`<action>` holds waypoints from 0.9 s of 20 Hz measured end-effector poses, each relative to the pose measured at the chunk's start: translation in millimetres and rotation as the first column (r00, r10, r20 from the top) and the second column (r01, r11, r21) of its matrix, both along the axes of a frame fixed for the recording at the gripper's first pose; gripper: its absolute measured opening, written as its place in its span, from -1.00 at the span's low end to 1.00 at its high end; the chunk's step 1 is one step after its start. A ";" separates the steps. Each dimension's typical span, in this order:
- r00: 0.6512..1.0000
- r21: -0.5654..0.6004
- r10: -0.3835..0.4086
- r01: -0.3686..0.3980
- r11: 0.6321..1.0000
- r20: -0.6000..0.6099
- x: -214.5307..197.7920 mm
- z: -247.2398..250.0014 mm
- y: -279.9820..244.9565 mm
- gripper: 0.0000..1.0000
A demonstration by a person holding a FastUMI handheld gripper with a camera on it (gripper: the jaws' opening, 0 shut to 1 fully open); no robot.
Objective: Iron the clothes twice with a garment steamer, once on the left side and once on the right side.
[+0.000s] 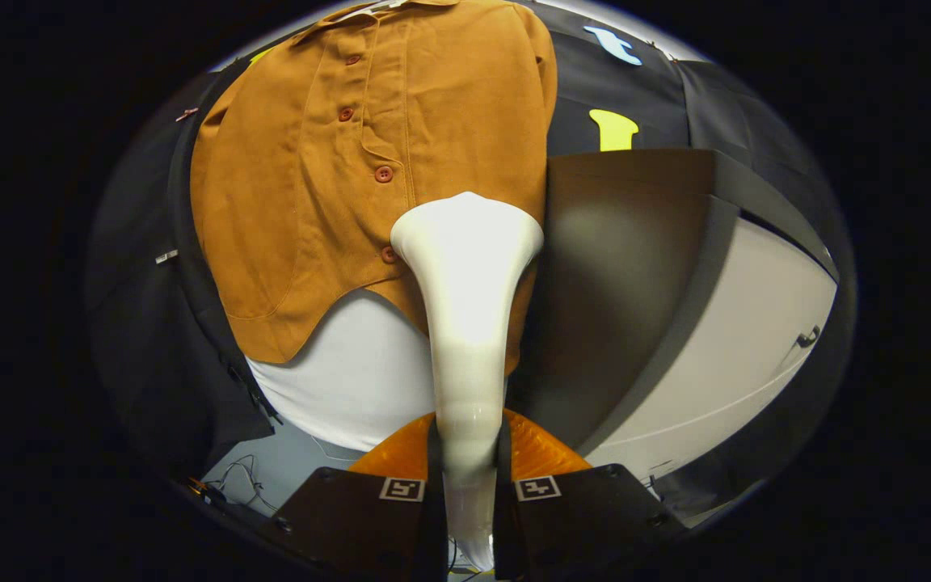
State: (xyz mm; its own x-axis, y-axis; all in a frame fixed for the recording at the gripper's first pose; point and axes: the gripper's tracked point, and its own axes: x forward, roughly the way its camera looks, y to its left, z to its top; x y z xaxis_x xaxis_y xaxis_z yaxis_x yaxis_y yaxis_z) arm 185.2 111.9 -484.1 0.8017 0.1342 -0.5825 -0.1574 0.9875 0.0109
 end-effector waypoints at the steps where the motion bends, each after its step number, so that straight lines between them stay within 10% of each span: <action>1: 1.000 0.010 0.001 -0.001 1.000 0.008 -7.1 5.6 -0.7 -0.49; 18: 0.924 0.086 0.134 -0.175 0.981 0.358 -29.8 277.3 86.2 -0.49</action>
State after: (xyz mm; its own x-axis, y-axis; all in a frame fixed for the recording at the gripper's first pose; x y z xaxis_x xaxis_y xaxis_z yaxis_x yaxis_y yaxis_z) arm 155.4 198.1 -206.8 0.9151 0.3217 -0.2432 -0.3222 0.9459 0.0388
